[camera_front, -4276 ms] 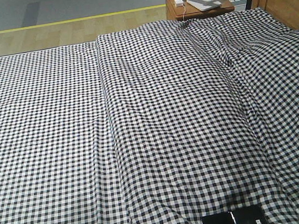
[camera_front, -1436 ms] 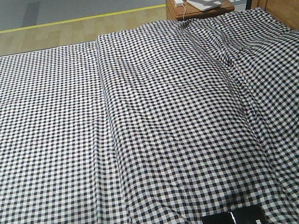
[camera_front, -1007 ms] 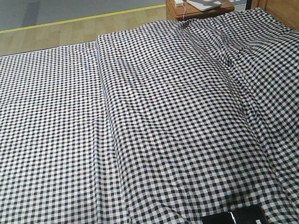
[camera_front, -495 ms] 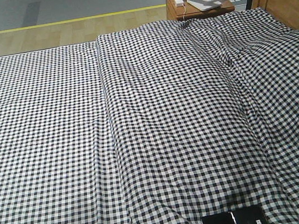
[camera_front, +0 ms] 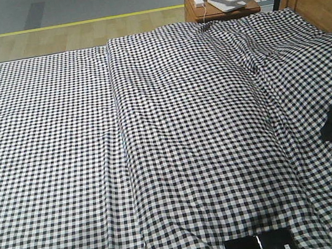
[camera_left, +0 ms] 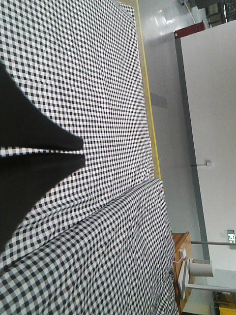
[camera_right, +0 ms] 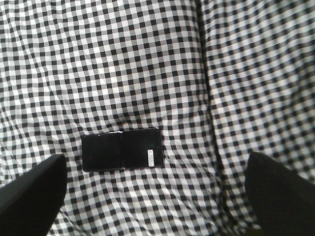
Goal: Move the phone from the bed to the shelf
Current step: 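Lower the open right gripper over the black phone on the bed, then close the right gripper on the black phone's edge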
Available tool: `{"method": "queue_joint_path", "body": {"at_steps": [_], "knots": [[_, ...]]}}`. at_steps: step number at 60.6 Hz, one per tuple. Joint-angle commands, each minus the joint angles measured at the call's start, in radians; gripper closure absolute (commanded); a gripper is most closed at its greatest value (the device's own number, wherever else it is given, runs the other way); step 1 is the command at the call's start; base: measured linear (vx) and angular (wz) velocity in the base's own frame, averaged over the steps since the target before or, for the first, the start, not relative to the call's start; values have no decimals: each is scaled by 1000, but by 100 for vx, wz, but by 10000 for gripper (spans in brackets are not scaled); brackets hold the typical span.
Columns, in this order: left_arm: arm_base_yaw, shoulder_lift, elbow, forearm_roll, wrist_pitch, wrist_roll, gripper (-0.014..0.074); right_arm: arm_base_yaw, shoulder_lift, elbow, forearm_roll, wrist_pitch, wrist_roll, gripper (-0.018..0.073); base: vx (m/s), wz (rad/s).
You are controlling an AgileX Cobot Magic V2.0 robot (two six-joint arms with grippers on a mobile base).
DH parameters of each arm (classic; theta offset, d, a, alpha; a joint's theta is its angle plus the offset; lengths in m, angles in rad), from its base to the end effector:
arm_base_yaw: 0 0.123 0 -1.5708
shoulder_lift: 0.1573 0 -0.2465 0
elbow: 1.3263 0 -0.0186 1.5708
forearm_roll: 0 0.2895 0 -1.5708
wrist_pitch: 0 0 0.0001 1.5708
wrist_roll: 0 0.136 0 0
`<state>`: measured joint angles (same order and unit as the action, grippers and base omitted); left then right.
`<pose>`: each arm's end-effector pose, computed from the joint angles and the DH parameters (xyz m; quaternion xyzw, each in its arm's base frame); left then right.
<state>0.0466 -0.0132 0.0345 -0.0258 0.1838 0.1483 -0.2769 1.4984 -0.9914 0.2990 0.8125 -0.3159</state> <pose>0.1786 0.0077 0.1799 0.0301 0.7469 0.0545 0.6620 0.3347 -0.0649 0.1433 0.0637 0.9761 0.0698 0.1955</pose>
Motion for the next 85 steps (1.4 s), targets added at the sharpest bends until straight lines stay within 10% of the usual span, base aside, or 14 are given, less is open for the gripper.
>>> {"method": "queue_joint_path", "body": {"at_steps": [1, 19, 53, 85], "knots": [[1, -13, -22, -9, -72, -6, 595, -72, 62, -52, 125, -35, -158, -122, 0, 0], [1, -13, -22, -9, -72, -6, 595, -227, 391, -74, 356, -39, -513, -113, 0, 0], [1, -13, -22, -9, -72, -6, 595, -235, 916, -79, 722, 0, -1015, -99, 0, 0], [1, -13, -22, -9, -72, -6, 595, -235, 1147, -249, 738, 234, -1028, -84, 0, 0]]}}
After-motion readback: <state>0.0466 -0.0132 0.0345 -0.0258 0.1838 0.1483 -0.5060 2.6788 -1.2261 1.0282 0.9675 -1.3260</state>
